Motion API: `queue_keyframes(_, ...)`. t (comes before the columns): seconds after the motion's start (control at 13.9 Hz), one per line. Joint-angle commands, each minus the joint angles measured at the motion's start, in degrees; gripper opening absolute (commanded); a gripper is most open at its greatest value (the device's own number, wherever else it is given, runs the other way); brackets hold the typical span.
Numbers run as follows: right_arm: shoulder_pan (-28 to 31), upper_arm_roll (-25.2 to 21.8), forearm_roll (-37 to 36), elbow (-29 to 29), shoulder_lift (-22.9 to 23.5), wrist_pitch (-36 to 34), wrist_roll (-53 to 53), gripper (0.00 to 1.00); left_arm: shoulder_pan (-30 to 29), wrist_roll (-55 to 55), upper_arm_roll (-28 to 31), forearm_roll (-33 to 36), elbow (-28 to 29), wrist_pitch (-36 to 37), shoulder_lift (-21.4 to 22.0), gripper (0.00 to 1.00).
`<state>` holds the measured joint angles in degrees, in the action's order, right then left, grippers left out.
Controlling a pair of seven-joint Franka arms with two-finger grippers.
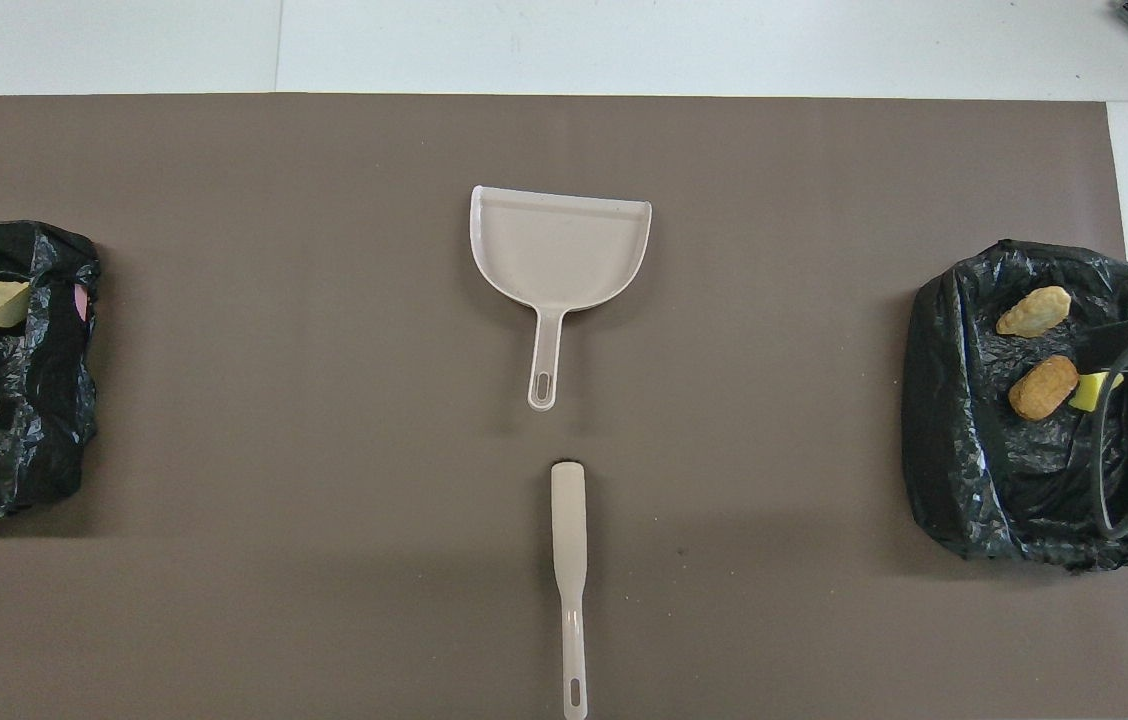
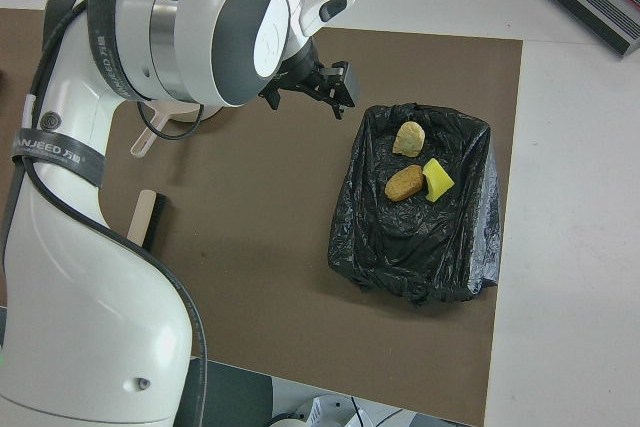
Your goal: Sweep and dump trash in bin
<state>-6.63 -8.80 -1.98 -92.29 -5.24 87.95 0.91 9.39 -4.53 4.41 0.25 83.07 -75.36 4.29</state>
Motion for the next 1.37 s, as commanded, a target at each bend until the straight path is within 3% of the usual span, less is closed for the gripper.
queue_keyframes(0.0, 0.1, 0.0, 0.5, 0.1, -0.2, 0.0, -6.0, 1.00, -2.3, -1.0, -1.3, -1.7, -8.7, 5.1, -5.6, 1.00)
queue_keyframes(0.22, 0.0, 0.1, 0.6, -0.1, -0.1, 0.8, -4.5, 1.00, -5.3, -1.0, -5.4, -1.7, -10.4, 6.2, -6.4, 1.00)
queue_keyframes(0.43, -0.1, 0.3, 0.8, -0.2, -0.2, 1.2, -1.9, 1.00, -5.4, -1.0, -5.1, -1.7, -9.3, 4.8, -4.5, 1.00)
queue_keyframes(0.94, 0.1, 0.7, 0.9, 0.0, -0.1, 0.8, -2.0, 1.00, -5.2, -0.5, -5.1, -1.7, -0.5, 1.2, 0.9, 1.00)
queue_keyframes(1.3, 0.1, 0.7, 0.9, 0.0, -0.1, 0.8, -1.9, 1.00, -3.9, -0.4, -4.1, -1.7, -0.6, 0.5, 1.0, 1.00)
